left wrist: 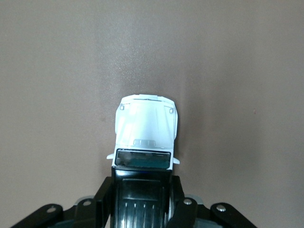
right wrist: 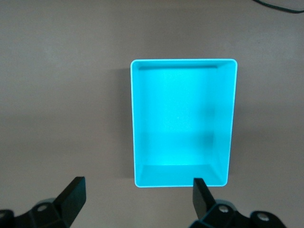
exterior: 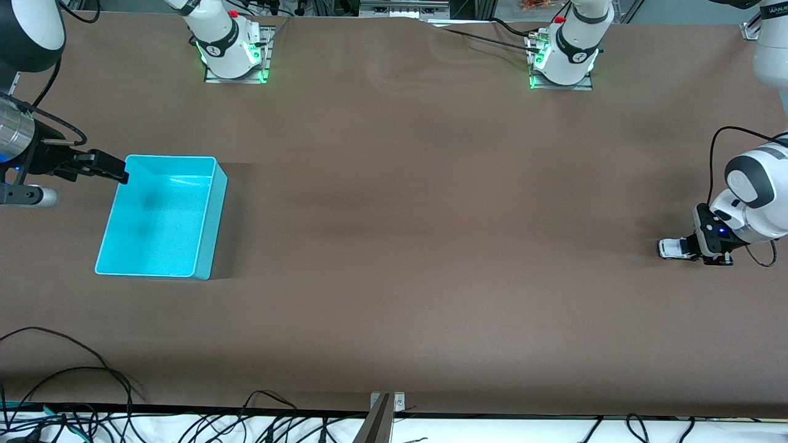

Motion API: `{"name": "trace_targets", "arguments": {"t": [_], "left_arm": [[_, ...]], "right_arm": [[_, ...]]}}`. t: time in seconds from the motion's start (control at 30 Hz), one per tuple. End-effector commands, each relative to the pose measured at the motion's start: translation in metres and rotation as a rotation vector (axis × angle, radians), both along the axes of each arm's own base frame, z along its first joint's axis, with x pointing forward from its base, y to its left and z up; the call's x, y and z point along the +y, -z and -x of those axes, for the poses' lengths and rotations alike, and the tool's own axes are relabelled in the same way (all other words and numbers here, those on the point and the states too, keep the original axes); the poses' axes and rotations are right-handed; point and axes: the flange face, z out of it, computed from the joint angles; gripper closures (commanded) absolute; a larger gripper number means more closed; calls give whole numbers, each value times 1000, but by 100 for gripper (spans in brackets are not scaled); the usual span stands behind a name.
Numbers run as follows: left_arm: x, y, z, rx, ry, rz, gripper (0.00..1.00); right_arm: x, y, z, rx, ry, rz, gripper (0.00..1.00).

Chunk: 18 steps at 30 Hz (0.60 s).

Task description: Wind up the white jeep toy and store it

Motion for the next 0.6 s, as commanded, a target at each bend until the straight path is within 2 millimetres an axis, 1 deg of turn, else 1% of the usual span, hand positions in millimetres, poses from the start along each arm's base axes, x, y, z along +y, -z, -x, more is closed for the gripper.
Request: {"name": "trace_targets", "arguments": {"t": [0.0,0.03,0.1,0.13,0.17,0.2,0.23,0.27,0.3,0.37,0.4,0.57], "left_arm": [[8,55,7,55,36,16,100],[9,54,5,50,35,15,86],[9,54,6,50,34,15,80],[9,54,6,51,34,15,76],[9,54,6,51,34,15,70],[9,54,6,51,32,15,60],[9,54,6,54,31,17,37],[10,54,7,56,27,20,6],[11,55,8,59,23,24,0],[9,52,6,57,23,24,0],[8,44,4,49,25,20,0],[3,33,1,69,34,36,0]], "right_arm": [[1,-3,7,-4,0,-17,0],[0,-3,7,-4,2,-20,0],[1,-3,7,-4,1,-20,0],[1,-3,7,-4,1,-20,0],[1,-3,7,-4,1,-20,0],[0,-3,7,-4,2,-20,0],[1,-3,7,-4,1,-20,0],[1,-3,7,-4,1,-20,0],[1,-3,7,-4,1,-20,0],[1,-3,7,-4,1,-20,0],[1,-3,7,-4,1,-20,0],[1,-3,7,-4,1,-20,0]]}}
